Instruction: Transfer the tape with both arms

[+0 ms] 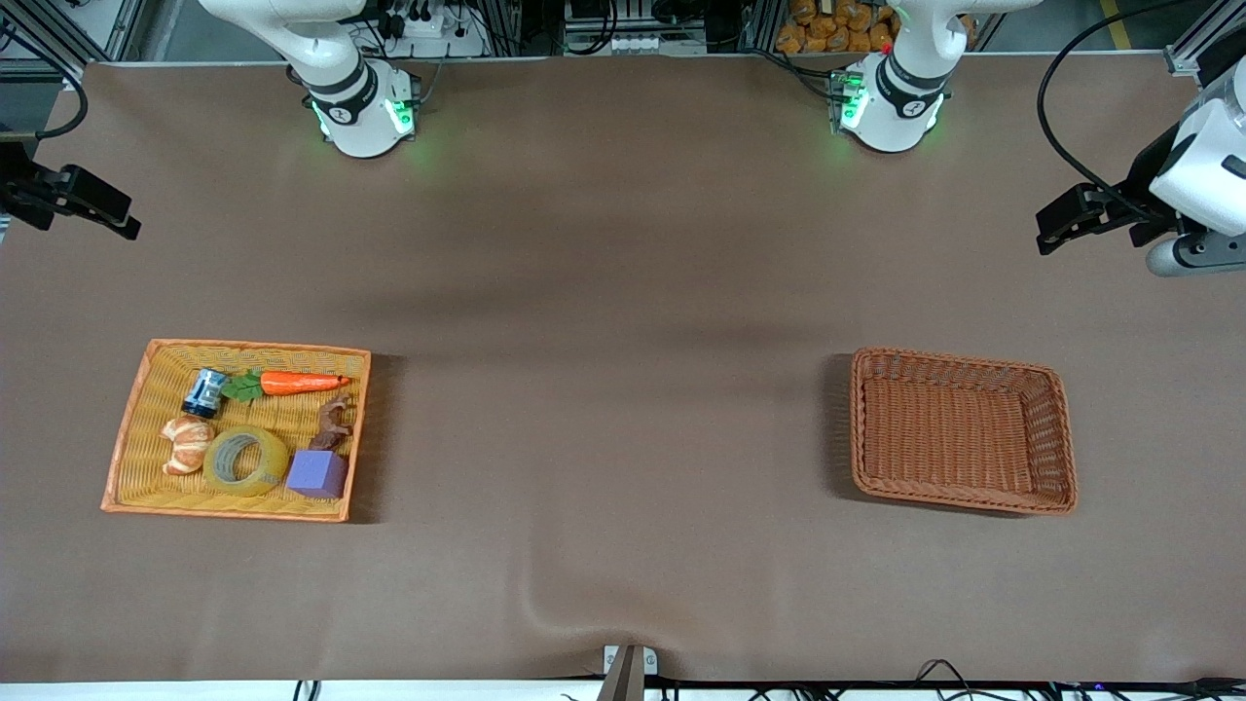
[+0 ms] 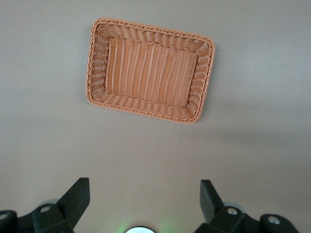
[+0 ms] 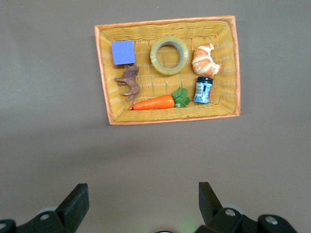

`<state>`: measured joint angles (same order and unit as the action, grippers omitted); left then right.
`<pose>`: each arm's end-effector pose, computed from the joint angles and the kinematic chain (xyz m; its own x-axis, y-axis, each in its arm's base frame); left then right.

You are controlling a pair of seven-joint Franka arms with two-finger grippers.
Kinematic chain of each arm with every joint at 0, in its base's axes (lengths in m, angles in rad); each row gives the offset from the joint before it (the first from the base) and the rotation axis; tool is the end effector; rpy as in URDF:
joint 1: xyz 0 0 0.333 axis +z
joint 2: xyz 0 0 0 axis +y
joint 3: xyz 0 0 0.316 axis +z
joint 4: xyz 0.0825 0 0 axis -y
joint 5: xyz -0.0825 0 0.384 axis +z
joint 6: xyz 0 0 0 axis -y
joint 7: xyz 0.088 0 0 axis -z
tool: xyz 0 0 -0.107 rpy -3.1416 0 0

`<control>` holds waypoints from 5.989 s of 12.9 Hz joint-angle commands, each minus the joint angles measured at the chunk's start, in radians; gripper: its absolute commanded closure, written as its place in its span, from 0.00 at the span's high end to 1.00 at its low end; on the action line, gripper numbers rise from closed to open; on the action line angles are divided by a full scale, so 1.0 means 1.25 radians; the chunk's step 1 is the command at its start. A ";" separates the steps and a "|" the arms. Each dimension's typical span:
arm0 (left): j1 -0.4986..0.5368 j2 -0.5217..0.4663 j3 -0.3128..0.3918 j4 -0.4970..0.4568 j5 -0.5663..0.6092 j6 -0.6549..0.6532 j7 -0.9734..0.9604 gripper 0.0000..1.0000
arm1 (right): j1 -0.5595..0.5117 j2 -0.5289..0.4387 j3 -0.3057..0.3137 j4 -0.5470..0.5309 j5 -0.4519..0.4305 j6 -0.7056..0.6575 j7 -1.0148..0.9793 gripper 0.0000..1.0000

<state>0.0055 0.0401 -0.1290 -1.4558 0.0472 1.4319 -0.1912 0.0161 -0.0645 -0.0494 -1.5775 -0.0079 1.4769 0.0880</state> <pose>0.5494 -0.0609 0.6443 0.9958 0.0740 -0.0544 0.0711 -0.9961 -0.0532 0.5243 -0.0193 0.6481 0.9920 -0.1215 -0.0356 -0.1213 -0.9926 0.0079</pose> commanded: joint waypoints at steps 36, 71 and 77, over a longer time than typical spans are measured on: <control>-0.003 0.002 -0.024 0.009 -0.021 -0.019 0.004 1.00 | -0.129 0.648 0.003 0.083 0.059 0.584 -0.199 1.00; 0.002 0.012 -0.043 0.003 -0.021 -0.030 0.001 1.00 | -0.093 0.616 0.003 0.290 0.044 0.122 -0.247 0.00; -0.008 0.013 -0.044 0.006 -0.026 -0.004 0.000 1.00 | 0.089 0.594 0.003 0.290 0.052 0.128 0.128 0.00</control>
<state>0.0016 0.0588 -0.1784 -1.4539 0.0332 1.4112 -0.1912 0.0726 0.6859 -0.0377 -1.2106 0.0547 1.6400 0.1220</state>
